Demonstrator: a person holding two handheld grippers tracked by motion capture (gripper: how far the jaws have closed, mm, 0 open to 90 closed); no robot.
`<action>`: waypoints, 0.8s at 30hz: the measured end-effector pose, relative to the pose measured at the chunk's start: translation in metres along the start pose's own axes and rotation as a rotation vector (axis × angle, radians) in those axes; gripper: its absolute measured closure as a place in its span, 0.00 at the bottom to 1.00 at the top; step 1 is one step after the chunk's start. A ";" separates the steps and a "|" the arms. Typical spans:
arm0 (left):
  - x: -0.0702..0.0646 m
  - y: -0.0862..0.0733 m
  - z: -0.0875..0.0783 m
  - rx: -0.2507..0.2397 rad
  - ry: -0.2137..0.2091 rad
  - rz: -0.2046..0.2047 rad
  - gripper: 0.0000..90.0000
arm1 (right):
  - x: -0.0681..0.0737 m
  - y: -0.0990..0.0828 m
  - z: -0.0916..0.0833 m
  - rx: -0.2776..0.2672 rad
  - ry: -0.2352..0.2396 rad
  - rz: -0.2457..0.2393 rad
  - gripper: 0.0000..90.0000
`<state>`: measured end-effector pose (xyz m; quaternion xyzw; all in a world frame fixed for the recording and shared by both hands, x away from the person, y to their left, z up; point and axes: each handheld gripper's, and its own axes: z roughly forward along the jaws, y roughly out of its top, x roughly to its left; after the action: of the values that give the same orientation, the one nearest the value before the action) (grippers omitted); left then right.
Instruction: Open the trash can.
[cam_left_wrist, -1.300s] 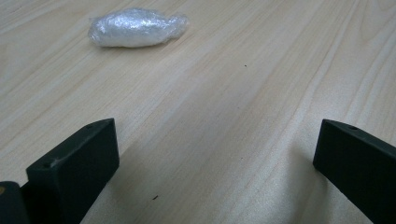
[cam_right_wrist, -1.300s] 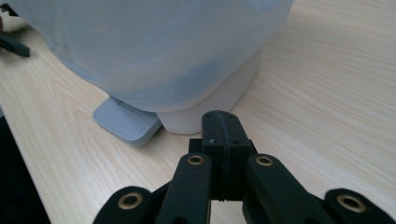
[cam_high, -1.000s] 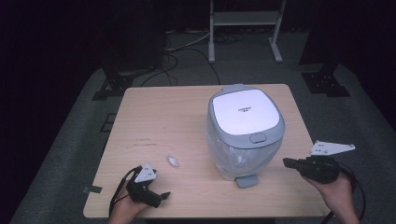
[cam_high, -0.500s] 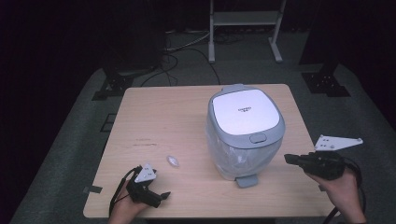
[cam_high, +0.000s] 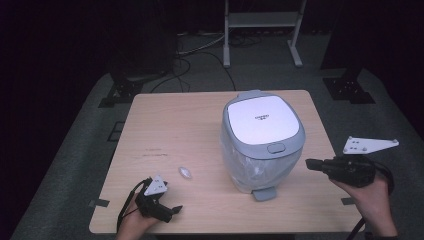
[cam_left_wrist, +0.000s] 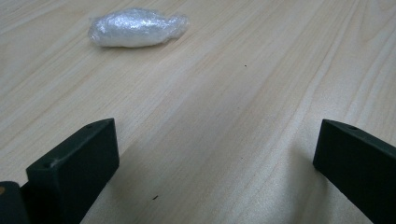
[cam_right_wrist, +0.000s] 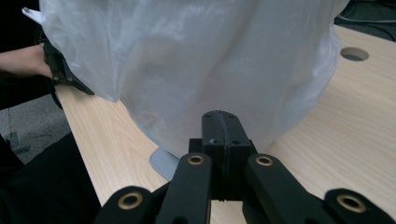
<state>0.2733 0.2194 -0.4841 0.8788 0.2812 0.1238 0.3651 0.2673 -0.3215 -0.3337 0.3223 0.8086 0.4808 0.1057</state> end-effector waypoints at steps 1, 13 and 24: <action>0.000 0.000 0.000 0.000 0.000 0.000 0.00 | 0.000 0.000 0.000 0.000 0.000 0.000 1.00; 0.000 0.000 0.000 0.000 0.000 0.000 0.00 | 0.006 0.022 -0.018 -0.063 0.036 -0.032 1.00; 0.000 0.000 0.000 0.000 0.000 0.000 0.00 | 0.012 0.038 -0.027 -0.119 0.081 -0.057 1.00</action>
<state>0.2733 0.2193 -0.4841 0.8787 0.2814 0.1237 0.3652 0.2606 -0.3207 -0.2855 0.2724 0.7912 0.5373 0.1054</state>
